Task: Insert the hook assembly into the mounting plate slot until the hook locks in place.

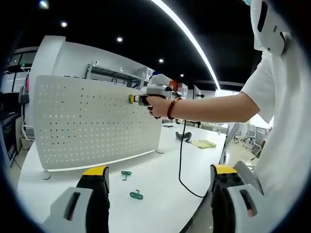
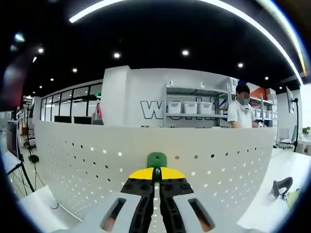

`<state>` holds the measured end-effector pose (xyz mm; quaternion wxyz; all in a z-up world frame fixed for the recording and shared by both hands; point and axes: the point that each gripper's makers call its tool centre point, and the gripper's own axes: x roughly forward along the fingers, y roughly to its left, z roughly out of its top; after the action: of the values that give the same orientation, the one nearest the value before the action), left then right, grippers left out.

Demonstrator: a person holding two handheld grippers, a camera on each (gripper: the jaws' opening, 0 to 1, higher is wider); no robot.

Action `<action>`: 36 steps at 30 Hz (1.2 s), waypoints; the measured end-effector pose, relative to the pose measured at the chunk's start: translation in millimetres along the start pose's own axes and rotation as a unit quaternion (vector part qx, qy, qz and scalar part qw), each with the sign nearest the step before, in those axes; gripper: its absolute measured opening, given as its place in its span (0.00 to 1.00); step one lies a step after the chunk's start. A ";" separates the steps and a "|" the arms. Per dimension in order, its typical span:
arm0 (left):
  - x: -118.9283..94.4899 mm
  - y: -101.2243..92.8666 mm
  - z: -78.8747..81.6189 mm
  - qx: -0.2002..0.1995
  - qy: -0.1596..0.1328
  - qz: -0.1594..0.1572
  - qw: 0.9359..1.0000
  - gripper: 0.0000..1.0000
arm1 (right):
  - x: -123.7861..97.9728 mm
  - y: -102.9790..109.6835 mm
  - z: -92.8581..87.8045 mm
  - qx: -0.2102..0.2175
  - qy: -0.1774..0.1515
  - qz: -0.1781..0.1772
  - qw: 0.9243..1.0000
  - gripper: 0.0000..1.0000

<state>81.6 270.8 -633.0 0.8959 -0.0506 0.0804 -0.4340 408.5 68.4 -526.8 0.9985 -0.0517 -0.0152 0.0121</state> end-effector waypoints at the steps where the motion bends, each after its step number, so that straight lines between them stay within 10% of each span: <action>1: -0.3 0.3 0.0 -0.001 0.000 0.000 1.000 0.88 | 0.3 1.6 -1.2 0.006 -0.002 0.000 1.000 0.00; 26: 1.3 2.5 0.3 -0.006 -0.001 -0.001 1.000 0.88 | -0.2 -0.6 -0.7 0.052 -0.045 -0.002 0.998 0.00; 31: 1.4 3.7 0.3 -0.011 -0.004 -0.001 1.000 0.87 | 0.7 -3.0 -2.1 0.144 -0.040 0.020 0.989 0.00; 36: 5.2 1.6 1.5 -0.010 -0.002 -0.008 1.000 0.87 | -0.4 1.6 4.3 0.272 -0.064 0.058 0.959 0.00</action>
<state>86.3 267.7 -632.3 0.8921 -0.0609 0.0822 -0.4401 407.9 70.5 -522.7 0.9695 0.2214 -0.0718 0.0765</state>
